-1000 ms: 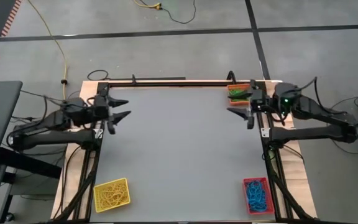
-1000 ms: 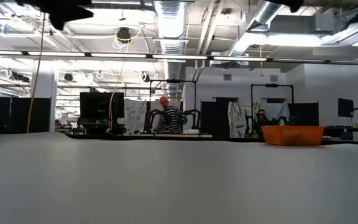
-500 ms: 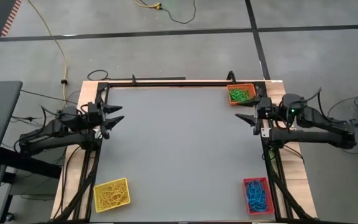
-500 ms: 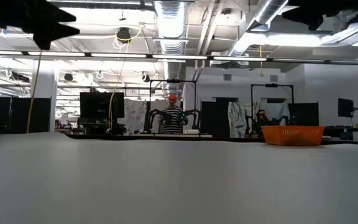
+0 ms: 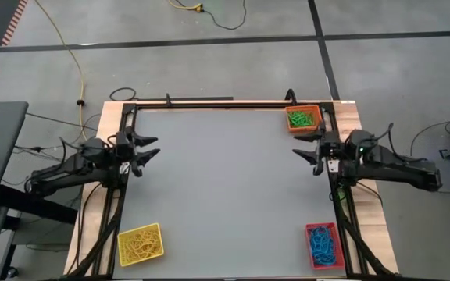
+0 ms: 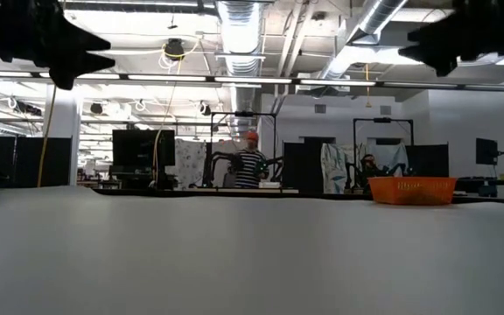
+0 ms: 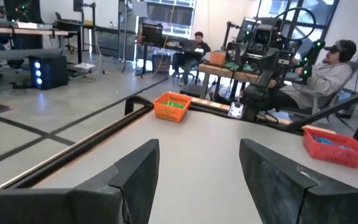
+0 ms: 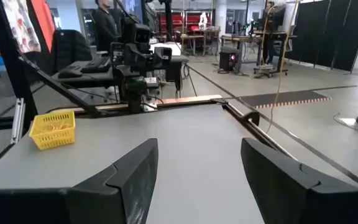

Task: Sort rubber bands into baskets
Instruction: Return to Home Position

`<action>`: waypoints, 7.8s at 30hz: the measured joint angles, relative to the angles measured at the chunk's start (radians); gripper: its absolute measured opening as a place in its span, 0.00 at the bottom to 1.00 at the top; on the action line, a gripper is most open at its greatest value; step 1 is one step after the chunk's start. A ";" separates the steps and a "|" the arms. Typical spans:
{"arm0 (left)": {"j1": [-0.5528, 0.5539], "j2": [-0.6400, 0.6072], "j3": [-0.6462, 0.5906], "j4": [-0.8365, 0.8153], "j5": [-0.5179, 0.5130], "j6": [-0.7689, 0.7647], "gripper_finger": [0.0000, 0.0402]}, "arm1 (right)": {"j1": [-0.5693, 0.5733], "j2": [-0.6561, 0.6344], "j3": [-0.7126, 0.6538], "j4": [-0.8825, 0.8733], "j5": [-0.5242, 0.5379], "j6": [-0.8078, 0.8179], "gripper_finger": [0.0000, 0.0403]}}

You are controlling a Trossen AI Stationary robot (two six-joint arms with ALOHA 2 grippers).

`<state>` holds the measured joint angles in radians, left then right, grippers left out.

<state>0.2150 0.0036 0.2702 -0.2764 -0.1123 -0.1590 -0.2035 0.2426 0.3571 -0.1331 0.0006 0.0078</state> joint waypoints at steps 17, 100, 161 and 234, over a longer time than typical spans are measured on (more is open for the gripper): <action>0.000 0.000 -0.120 0.125 0.042 0.021 0.53 | 0.000 -0.164 -0.306 0.226 0.000 0.088 0.65; 0.000 0.001 -0.125 -0.174 0.018 -0.036 0.53 | 0.000 -0.222 -0.353 0.162 0.030 0.255 0.65; 0.000 0.001 -0.124 -0.174 0.018 -0.036 0.53 | 0.000 -0.222 -0.353 0.163 0.030 0.255 0.65; 0.000 0.001 -0.124 -0.174 0.018 -0.036 0.53 | 0.000 -0.222 -0.353 0.163 0.030 0.255 0.65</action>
<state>0.2150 0.0046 0.1463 -0.4506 -0.0943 -0.1955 -0.2036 0.0202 0.0042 0.0296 0.0303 0.2626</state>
